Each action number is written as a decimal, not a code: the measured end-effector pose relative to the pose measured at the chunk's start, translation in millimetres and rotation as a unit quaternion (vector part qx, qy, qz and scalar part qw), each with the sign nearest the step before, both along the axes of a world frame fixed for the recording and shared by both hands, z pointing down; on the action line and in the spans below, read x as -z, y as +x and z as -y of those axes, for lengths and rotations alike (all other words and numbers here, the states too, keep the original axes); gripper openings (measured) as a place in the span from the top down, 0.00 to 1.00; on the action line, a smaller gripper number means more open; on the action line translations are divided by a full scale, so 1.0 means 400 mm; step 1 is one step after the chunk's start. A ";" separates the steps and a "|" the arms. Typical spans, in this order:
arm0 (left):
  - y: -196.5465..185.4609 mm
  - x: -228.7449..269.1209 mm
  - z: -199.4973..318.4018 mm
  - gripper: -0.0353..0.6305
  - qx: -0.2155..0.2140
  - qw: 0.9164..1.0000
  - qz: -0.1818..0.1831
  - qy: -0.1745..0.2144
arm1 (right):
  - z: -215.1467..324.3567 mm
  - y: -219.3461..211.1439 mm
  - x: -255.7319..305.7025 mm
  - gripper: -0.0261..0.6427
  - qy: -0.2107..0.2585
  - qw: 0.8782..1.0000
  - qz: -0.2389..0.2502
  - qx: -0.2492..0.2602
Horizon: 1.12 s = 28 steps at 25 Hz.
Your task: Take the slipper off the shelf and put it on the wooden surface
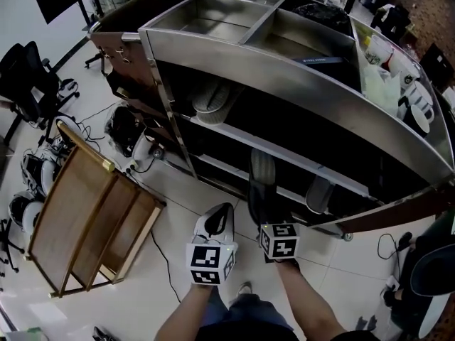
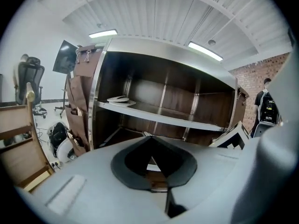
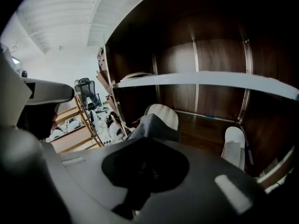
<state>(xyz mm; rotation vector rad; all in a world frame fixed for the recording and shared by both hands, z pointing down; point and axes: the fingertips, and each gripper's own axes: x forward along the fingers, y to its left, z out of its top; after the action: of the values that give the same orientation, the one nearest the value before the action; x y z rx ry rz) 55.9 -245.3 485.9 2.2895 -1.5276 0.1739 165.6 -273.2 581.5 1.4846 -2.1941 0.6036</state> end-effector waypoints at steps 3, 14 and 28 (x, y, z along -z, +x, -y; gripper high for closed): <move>-0.012 0.041 -0.033 0.94 0.017 1.000 0.006 0.012 | -0.045 -0.018 0.045 0.94 0.006 1.000 0.002 0.010; -0.102 0.159 -0.225 0.94 0.106 0.994 0.013 0.039 | -0.220 -0.137 0.197 0.94 0.035 0.995 0.023 0.094; -0.287 0.185 -0.464 0.94 0.241 0.970 0.020 0.036 | -0.412 -0.363 0.276 0.94 0.061 0.966 0.023 0.248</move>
<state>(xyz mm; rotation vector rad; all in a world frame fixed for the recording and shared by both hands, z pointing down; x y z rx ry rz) -59.1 -59.6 412.0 1.9003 -2.0852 0.0317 20.5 -108.6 471.3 0.9133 -2.5451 0.3402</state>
